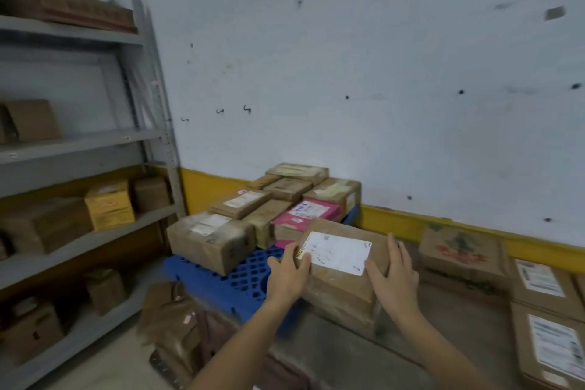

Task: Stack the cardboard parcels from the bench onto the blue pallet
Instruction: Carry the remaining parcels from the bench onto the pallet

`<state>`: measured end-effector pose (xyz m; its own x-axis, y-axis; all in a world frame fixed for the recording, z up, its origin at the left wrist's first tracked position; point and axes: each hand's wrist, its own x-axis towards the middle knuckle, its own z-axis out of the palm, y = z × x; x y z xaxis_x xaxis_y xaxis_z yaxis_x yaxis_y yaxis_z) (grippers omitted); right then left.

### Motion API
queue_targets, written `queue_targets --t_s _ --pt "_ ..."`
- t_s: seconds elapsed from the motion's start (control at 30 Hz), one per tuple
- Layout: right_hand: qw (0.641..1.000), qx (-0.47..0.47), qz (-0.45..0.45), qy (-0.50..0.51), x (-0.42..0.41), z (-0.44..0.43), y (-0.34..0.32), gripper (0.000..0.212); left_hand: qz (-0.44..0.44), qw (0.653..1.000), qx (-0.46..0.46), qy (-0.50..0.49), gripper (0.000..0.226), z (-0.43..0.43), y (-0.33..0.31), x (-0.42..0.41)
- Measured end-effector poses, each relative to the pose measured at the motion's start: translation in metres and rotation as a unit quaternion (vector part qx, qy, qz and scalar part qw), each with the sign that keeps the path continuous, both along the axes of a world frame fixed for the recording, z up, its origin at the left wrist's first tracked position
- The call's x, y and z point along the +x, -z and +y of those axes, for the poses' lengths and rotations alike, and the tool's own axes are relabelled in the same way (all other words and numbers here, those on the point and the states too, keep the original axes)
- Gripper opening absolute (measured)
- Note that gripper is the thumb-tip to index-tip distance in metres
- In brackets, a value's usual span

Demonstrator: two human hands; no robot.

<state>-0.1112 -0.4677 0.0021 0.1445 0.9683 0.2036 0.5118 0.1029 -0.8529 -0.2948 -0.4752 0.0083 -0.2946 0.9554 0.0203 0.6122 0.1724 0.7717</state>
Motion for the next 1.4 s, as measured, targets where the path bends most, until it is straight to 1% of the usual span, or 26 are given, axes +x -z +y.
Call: queue_targets --t_s 0.13,0.23,0.4,0.53,0.6,0.7,0.73,0.77,0.9,1.0,1.23,1.4 --pt "0.999 -0.028 0.022 0.003 -0.078 0.019 0.009 0.068 0.024 1.0 -0.008 0.003 0.051 0.021 0.002 -0.079" --pt "0.998 -0.051 0.046 0.007 -0.122 0.031 0.019 0.069 0.037 0.999 -0.018 0.01 0.05 0.036 0.005 -0.122" --pt "0.996 -0.072 0.049 0.015 -0.163 0.052 0.027 0.07 0.083 0.996 -0.026 0.027 0.052 0.055 0.01 -0.161" --pt "0.991 -0.121 0.049 0.016 -0.178 0.068 0.032 0.065 0.136 0.988 -0.058 0.05 0.052 0.064 0.016 -0.169" --pt "0.991 -0.13 0.04 0.016 -0.18 0.078 0.034 0.064 0.193 0.979 -0.062 0.034 0.051 0.072 0.016 -0.169" --pt "0.99 -0.132 0.043 0.004 -0.18 0.088 0.033 0.064 0.333 0.941 -0.052 0.026 0.054 0.082 0.018 -0.17" --pt "0.99 -0.129 0.051 0.0 -0.179 0.09 0.033 0.063 0.361 0.931 -0.043 0.03 0.055 0.084 0.02 -0.171" --pt "0.99 -0.123 0.062 -0.005 -0.179 0.093 0.033 0.063 0.37 0.928 -0.035 0.032 0.055 0.086 0.023 -0.173" --pt "0.989 -0.11 0.097 -0.017 -0.177 0.103 0.029 0.06 0.307 0.951 -0.037 0.023 0.052 0.094 0.035 -0.176" --pt "0.988 -0.101 0.113 -0.014 -0.176 0.108 0.03 0.059 0.28 0.959 -0.028 0.028 0.051 0.097 0.039 -0.177" --pt "0.983 -0.088 0.159 -0.01 -0.178 0.103 0.034 0.058 0.27 0.961 -0.016 0.048 0.051 0.095 0.039 -0.179" --pt "0.983 -0.084 0.162 -0.006 -0.179 0.101 0.038 0.06 0.253 0.965 -0.022 0.058 0.052 0.095 0.04 -0.181"
